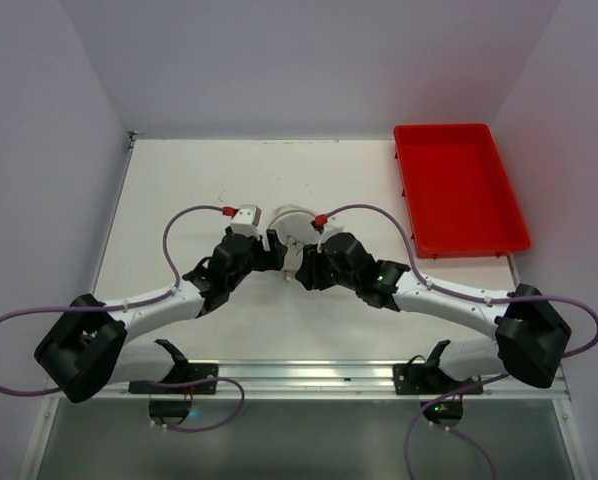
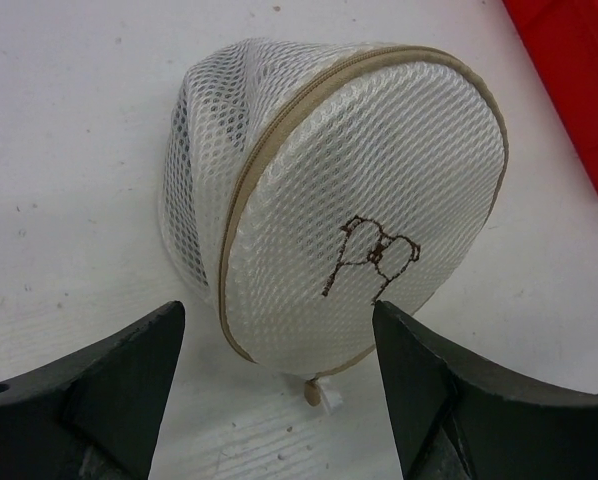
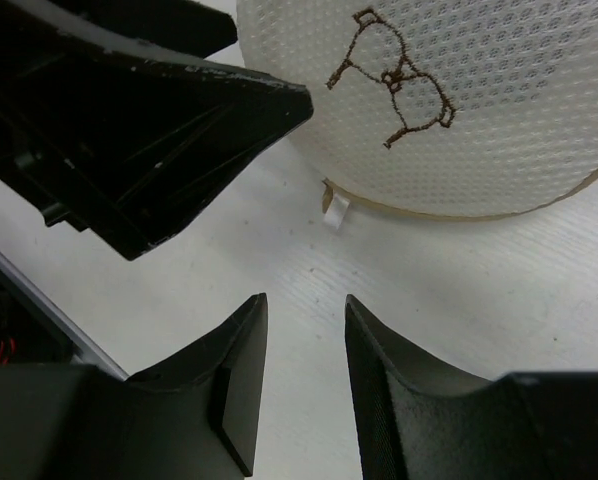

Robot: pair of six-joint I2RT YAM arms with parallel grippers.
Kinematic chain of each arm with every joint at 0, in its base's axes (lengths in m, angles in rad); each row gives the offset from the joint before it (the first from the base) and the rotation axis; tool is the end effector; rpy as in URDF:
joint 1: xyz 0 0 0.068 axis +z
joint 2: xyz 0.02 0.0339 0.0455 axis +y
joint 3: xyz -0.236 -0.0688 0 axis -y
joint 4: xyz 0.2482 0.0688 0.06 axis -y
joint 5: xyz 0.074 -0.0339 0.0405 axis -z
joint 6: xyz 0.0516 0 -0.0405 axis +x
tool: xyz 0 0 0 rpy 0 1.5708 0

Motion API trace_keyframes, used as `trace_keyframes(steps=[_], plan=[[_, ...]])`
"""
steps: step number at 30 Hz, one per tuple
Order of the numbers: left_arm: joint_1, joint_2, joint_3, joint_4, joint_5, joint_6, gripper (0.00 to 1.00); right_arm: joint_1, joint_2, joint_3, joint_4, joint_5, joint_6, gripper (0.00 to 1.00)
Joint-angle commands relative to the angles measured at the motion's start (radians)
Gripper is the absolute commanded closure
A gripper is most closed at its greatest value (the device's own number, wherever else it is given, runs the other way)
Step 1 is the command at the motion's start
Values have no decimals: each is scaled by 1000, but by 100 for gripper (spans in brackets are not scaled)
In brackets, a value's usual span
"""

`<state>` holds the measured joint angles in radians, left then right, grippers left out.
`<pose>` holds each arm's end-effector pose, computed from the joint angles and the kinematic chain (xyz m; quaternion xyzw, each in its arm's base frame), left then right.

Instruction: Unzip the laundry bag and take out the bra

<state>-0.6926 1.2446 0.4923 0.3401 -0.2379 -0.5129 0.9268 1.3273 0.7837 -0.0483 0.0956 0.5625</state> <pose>0.2235 -0.1696 0.1615 0.0099 0.8334 -0.2263 0.5041 0.1904 0.2454 0.1956 -0.1376 0.8711 0.2872 0.3739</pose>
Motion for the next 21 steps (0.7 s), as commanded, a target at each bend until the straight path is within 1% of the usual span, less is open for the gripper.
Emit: trace_keyframes(steps=[1, 5, 6, 7, 8, 9, 10, 12, 13, 15, 17, 18, 19, 20, 21], plan=[[16, 32, 55, 57, 31, 14, 21, 12, 9, -20, 106, -25, 25, 61], [27, 56, 66, 60, 58, 2, 30, 43, 39, -38, 157, -24, 30, 61], [30, 59, 68, 60, 58, -1, 37, 49, 41, -63, 175, -16, 33, 61], [31, 61, 68, 62, 60, -3, 40, 64, 29, -84, 203, -4, 37, 61], [33, 59, 68, 65, 63, -4, 43, 70, 17, -110, 278, 25, 45, 62], [36, 59, 66, 66, 66, -6, 52, 81, 4, -156, 312, 32, 48, 62], [39, 61, 66, 68, 69, -9, 56, 83, -11, -170, 349, 33, 51, 61], [44, 67, 71, 66, 78, -12, 62, 86, -16, -187, 366, 26, 53, 60], [44, 70, 71, 65, 78, -12, 63, 87, -7, -187, 372, 21, 53, 60], [45, 81, 78, 56, 78, -12, 63, 89, 10, -182, 372, 18, 53, 60], [45, 90, 86, 27, 57, -21, 54, 87, 32, -178, 376, 18, 54, 60], [45, 102, 95, 19, 54, -21, 47, 87, 36, -178, 381, 16, 54, 59], [47, 107, 100, 8, 49, -19, 43, 87, 44, -178, 392, 12, 57, 59], [47, 111, 101, 5, 48, -19, 38, 87, 47, -178, 396, 10, 57, 60], [50, 121, 104, 7, 49, -16, 37, 90, 50, -179, 400, 7, 59, 59]])
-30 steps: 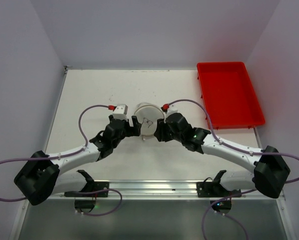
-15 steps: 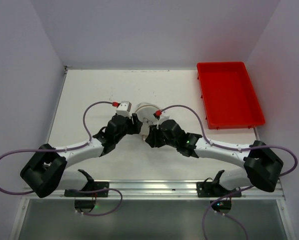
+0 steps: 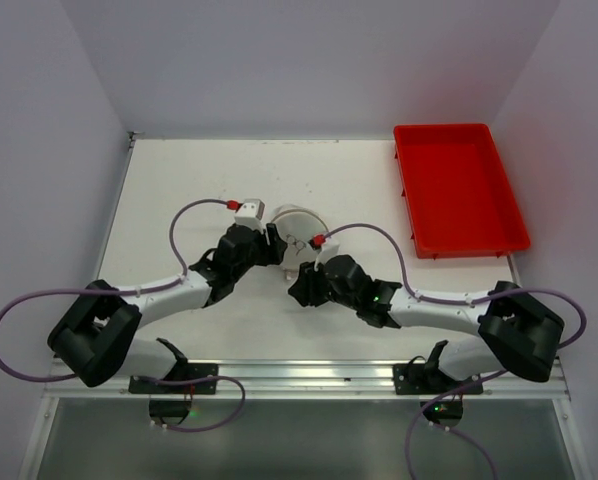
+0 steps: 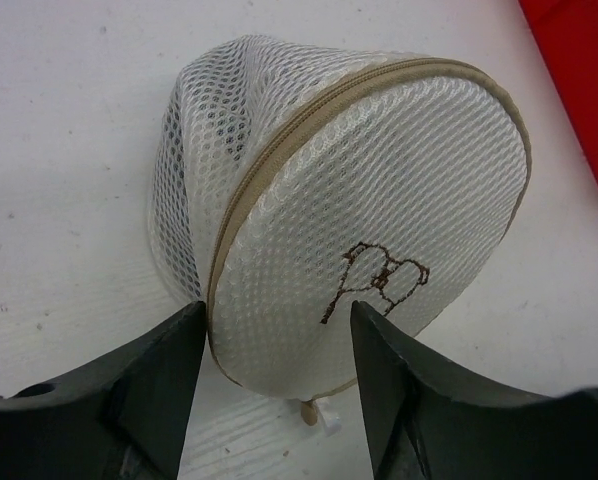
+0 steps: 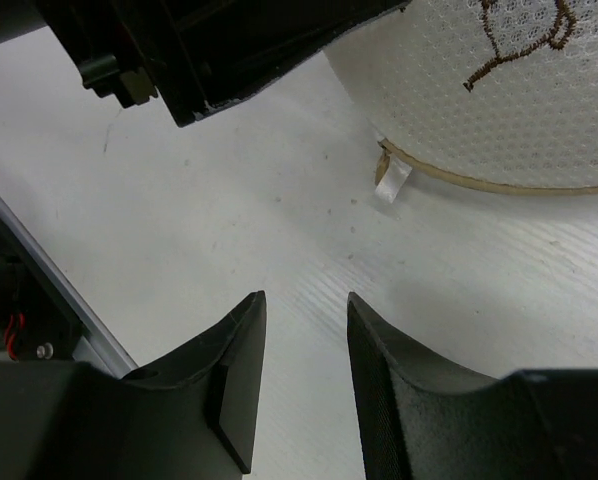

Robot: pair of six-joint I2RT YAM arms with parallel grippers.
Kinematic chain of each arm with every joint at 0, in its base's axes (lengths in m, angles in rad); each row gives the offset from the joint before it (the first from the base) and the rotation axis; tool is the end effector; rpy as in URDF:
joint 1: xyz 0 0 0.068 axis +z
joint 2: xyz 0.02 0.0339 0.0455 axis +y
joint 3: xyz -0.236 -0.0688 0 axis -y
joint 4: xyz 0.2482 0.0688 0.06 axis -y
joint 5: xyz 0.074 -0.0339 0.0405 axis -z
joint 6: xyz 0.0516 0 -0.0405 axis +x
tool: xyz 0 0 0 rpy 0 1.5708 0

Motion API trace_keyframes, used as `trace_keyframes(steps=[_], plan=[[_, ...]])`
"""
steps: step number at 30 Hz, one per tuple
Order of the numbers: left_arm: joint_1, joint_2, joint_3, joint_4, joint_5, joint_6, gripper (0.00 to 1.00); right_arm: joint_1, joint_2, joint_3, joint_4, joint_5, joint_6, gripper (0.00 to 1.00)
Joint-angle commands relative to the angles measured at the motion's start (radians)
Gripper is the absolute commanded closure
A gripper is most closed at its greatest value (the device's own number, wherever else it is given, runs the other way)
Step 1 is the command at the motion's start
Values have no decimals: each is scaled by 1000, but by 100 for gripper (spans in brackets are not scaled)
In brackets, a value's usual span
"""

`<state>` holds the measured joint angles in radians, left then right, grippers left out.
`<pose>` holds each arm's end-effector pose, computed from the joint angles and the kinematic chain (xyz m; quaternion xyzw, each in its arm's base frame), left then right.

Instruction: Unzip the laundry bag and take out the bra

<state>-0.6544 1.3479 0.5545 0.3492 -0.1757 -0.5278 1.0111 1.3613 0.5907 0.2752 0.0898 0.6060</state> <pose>0.2414 -0.1739 0.1552 0.0065 0.8435 -0.2348 0.4830 0.1638 0.2527 0.1549 -0.1501 0.8451 0.3434 0.3812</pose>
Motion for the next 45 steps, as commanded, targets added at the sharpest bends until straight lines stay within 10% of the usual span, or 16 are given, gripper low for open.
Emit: trace_keyframes(steps=[1, 7, 14, 45], plan=[[12, 20, 42, 4, -5, 2, 36, 4, 25, 12, 90, 4, 17, 59], [27, 46, 50, 11, 27, -6, 47, 12, 62, 9, 111, 37, -11, 59], [91, 48, 22, 76, 212, -64, 100, 24, 70, 6, 142, 48, -32, 60], [111, -50, -28, 105, 303, -147, 100, 49, 249, 213, -88, 341, -106, 63]])
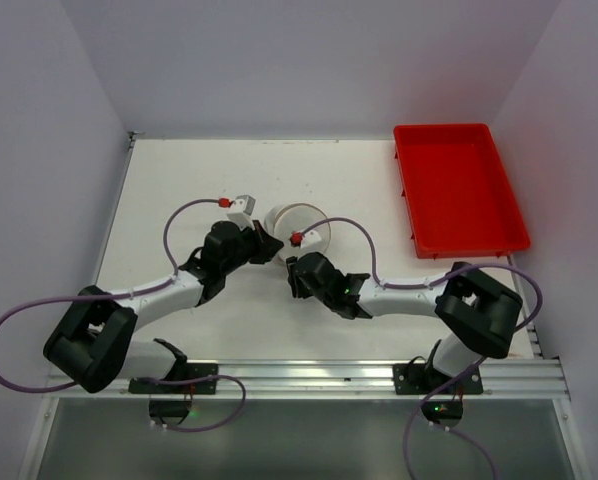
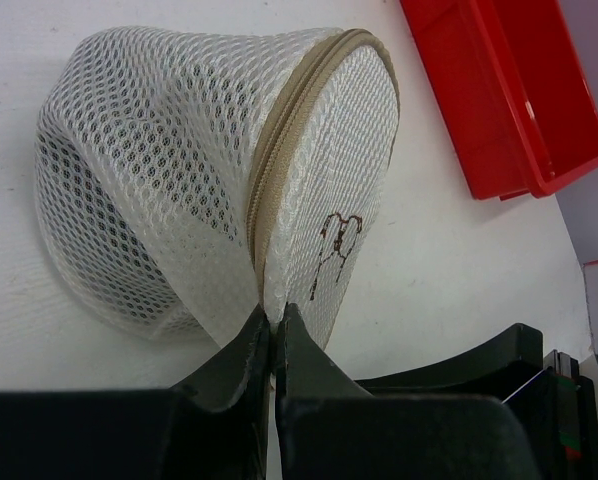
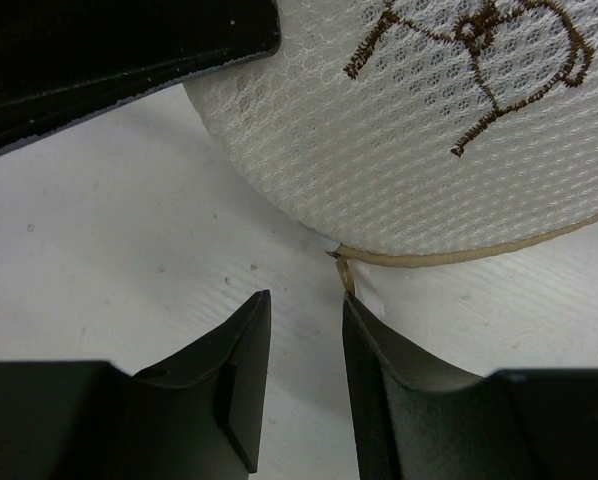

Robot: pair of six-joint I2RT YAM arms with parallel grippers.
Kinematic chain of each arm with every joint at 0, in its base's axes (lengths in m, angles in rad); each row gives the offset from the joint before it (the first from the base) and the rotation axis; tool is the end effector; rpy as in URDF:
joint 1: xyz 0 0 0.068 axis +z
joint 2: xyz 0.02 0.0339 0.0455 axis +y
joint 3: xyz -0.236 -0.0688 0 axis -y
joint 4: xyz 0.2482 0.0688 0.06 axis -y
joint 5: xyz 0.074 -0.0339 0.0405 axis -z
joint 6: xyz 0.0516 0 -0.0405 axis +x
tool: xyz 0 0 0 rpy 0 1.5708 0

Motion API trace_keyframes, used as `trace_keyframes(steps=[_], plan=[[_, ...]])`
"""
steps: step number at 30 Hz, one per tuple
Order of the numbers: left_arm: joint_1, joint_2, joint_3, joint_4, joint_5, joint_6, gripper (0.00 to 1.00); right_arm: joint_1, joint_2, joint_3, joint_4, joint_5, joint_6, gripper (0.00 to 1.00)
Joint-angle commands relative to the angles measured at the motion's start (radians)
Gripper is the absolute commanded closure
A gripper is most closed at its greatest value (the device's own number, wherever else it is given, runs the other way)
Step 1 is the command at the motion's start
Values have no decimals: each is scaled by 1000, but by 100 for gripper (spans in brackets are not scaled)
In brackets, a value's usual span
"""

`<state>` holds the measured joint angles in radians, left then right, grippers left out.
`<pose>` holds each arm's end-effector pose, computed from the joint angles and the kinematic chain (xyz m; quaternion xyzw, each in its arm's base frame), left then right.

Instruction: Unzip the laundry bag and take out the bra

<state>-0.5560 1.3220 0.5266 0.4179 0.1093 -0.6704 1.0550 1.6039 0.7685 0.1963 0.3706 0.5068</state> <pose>0.2475 -0.1605 0.1608 -0.0166 0.8264 -0.3598 0.4328 0.1824 0.2838 0.1327 -0.1580 0.8678 0.1939 0.4295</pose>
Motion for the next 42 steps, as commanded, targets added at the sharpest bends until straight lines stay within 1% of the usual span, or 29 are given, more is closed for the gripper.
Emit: trace_keyframes(steps=[1, 4, 10, 28, 36, 42], plan=[[11, -24, -2, 36, 21, -5, 100, 5, 5, 28, -2, 60, -7, 63], [13, -24, -4, 38, 24, -6, 100, 5, 11, 31, 9, 68, -7, 63], [13, -38, -7, 32, 12, -3, 100, 5, 27, 54, -41, 93, -4, 64], [19, -37, -8, 33, 13, -5, 100, 5, 45, 55, 26, 97, -13, 64], [18, -37, -8, 35, 20, -8, 100, 5, 54, 71, 51, 91, -14, 68], [19, -44, -11, 35, 23, -9, 100, 5, 64, 72, 51, 117, -4, 75]])
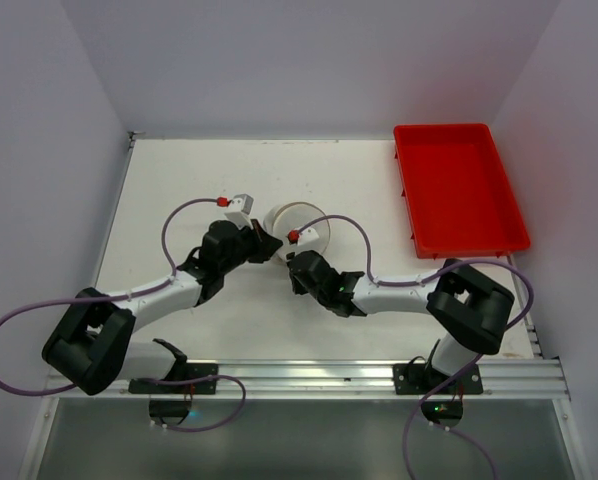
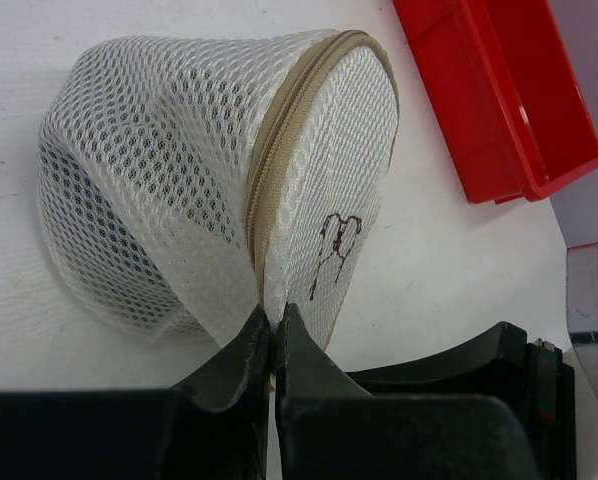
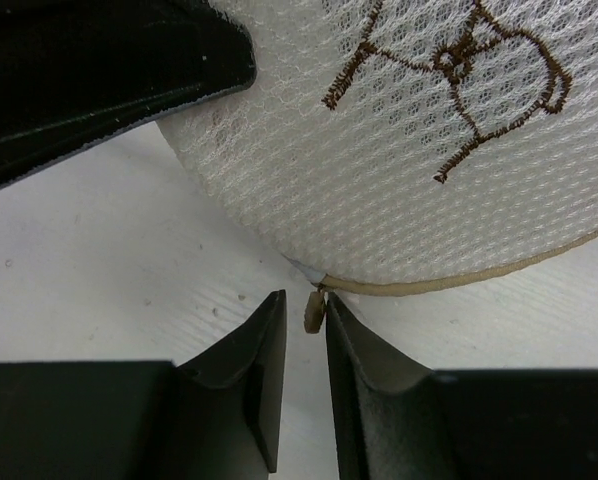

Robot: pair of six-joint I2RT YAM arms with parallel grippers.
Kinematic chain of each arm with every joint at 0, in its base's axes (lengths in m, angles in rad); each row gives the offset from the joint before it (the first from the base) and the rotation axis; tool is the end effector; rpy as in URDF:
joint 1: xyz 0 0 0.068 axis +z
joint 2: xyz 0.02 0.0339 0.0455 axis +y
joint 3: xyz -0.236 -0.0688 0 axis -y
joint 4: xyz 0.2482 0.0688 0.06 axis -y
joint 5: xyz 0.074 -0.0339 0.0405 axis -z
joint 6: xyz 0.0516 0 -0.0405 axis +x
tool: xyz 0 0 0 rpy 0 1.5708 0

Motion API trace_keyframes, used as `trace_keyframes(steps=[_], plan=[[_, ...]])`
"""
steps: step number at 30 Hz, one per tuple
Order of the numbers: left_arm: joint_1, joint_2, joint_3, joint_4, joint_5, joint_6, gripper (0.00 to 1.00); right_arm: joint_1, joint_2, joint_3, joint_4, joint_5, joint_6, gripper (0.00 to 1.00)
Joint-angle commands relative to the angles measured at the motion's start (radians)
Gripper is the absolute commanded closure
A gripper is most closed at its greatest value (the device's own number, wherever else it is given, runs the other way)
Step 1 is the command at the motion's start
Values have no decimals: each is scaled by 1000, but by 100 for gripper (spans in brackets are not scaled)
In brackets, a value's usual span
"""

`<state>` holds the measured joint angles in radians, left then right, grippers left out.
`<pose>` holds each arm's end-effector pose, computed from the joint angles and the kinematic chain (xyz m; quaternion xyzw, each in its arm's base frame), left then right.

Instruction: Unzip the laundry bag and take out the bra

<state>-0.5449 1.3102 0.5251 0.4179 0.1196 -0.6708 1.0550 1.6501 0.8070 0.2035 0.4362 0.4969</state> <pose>0.2483 -0.1577 0.1636 -0.0180 0.8233 -0.3632 0.4358 0.1894 0.2898 0.1313 -0.1469 0.8654 0.1690 0.4483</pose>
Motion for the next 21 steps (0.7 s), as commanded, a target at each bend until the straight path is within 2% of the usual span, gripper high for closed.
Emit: trace_keyframes(steps=[1, 2, 8, 11, 14, 21], plan=[[10, -34, -11, 36, 14, -12, 100, 5, 19, 34, 42, 53, 6, 77], [10, -31, -11, 41, 12, -12, 100, 5, 25, 37, 39, 55, 5, 84], [10, -26, -16, 47, 20, -19, 100, 5, 50, 60, 7, 90, 19, 83], [11, -26, -16, 47, 22, -16, 100, 5, 48, 49, 22, 95, 19, 87], [14, -29, -16, 42, 17, -16, 100, 5, 42, 44, 8, 99, 23, 100], [51, -60, -7, -24, 17, -13, 100, -3, -35, 5, -24, 154, -47, 100]])
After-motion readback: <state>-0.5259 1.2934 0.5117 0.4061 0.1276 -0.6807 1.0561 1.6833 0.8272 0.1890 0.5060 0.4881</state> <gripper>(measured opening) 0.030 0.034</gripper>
